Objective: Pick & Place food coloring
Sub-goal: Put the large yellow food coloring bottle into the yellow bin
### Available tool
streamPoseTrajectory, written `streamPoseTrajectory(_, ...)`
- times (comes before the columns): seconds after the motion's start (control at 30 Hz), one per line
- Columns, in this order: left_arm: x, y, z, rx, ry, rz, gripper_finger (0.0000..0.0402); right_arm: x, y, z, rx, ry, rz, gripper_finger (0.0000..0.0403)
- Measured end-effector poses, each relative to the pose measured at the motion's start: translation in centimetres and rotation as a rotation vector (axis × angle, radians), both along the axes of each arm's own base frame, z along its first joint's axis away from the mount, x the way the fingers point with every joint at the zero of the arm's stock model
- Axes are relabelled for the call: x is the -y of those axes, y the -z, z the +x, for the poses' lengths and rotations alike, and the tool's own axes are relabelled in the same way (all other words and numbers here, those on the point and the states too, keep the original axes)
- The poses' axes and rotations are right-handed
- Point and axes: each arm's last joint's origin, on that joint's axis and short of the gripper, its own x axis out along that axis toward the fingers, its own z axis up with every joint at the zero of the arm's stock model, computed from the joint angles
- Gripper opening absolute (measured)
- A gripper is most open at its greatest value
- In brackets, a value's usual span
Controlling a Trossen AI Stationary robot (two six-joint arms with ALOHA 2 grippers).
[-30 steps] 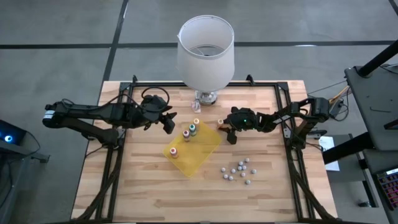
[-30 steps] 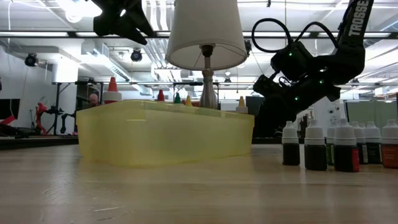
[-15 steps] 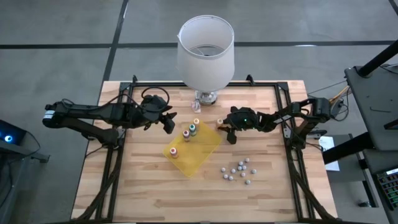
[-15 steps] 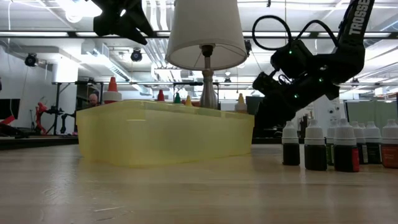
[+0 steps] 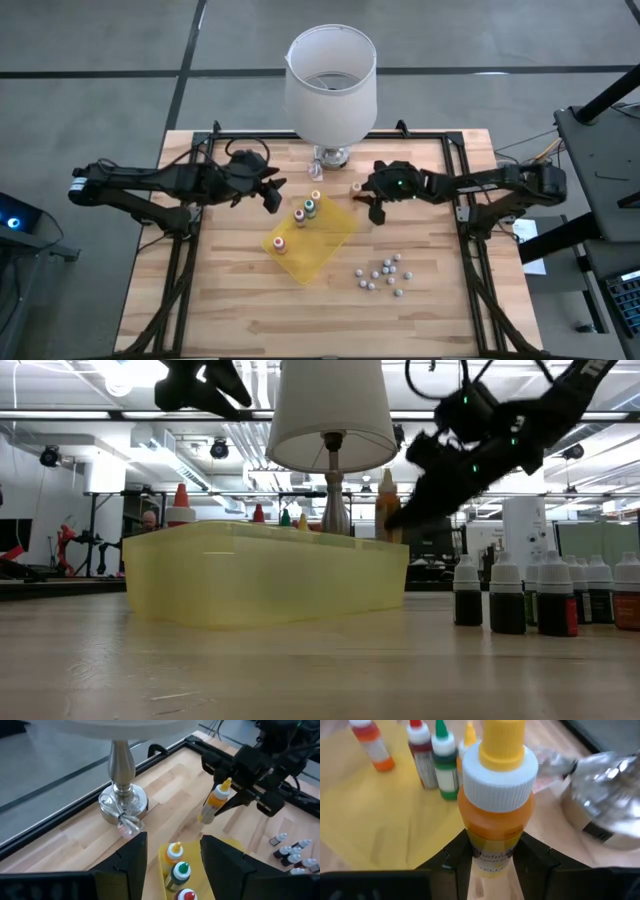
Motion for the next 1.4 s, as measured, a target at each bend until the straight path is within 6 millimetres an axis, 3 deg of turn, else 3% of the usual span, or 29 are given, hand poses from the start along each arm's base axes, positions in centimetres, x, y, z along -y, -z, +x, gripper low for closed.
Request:
streamPoseTrajectory(0.47, 0.0, -2.5, -0.1, 0.055, 0.029, 0.045, 0.0156, -0.4, -7.9, 0.0, 0.049, -0.016, -0.015, 0.0113)
streamPoseTrajectory(0.77, 0.3, -4.2, -0.2, 0.076, 0.173, 0.036, 0.0156, -1.4, -10.2, 0.9, 0.101, -0.052, -0.014, 0.0115)
streamPoseTrajectory(1.07, 0.4, -7.6, -1.7, 0.021, 0.235, 0.041, 0.0156, -2.3, -12.9, 1.6, 0.179, -0.068, 0.016, 0.0113)
streamPoseTrajectory(1.4, 0.4, -11.8, -1.6, -0.066, 0.279, 0.105, 0.0157, -2.4, -13.3, 1.7, 0.197, -0.047, 0.066, 0.0113)
